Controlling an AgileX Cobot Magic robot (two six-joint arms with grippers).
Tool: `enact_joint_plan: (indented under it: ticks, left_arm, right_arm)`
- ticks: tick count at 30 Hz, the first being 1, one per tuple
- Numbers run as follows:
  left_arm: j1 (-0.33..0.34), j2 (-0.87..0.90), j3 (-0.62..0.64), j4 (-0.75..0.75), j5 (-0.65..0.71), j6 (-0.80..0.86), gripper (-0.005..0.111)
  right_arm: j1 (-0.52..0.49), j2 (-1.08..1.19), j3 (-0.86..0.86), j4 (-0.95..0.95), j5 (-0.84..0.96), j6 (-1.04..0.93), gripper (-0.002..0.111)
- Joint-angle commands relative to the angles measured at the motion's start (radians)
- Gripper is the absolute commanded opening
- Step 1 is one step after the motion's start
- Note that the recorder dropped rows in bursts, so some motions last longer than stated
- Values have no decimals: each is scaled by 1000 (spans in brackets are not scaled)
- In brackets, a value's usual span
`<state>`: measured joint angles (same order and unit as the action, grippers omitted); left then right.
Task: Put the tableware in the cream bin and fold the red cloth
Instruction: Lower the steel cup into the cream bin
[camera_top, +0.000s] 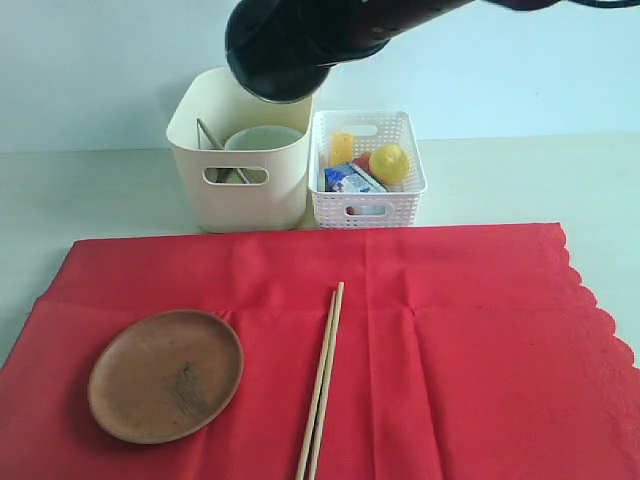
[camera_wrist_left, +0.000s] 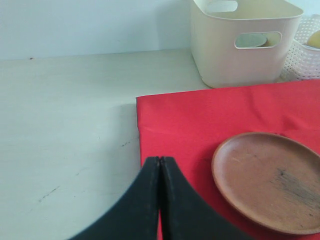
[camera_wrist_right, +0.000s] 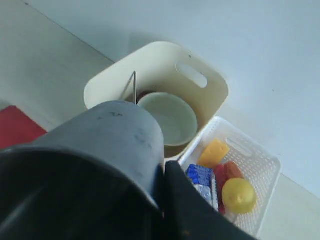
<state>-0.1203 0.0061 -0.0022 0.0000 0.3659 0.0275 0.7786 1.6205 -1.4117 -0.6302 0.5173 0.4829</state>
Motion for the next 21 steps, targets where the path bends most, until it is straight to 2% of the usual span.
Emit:
enact_joint_plan:
  ticks: [1, 4, 9, 15, 21]
  left_arm:
    - [2, -6, 2, -5, -11, -3, 0]
    - [2, -6, 2, -5, -11, -3, 0]
    - [2, -6, 2, -5, -11, -5, 0]
    - [2, -6, 2, -5, -11, -5, 0]
    - [2, -6, 2, -5, -11, -5, 0]
  right_arm:
    - [-15, 75, -3, -121, -150, 124, 0]
    - [-56, 125, -7, -135, -220, 189, 0]
    - [-132, 236, -89, -128, -240, 256, 0]
    - [-164, 364, -198, -128, -290, 274, 0]
    - [-187, 554, -387, -130, -272, 271, 0]
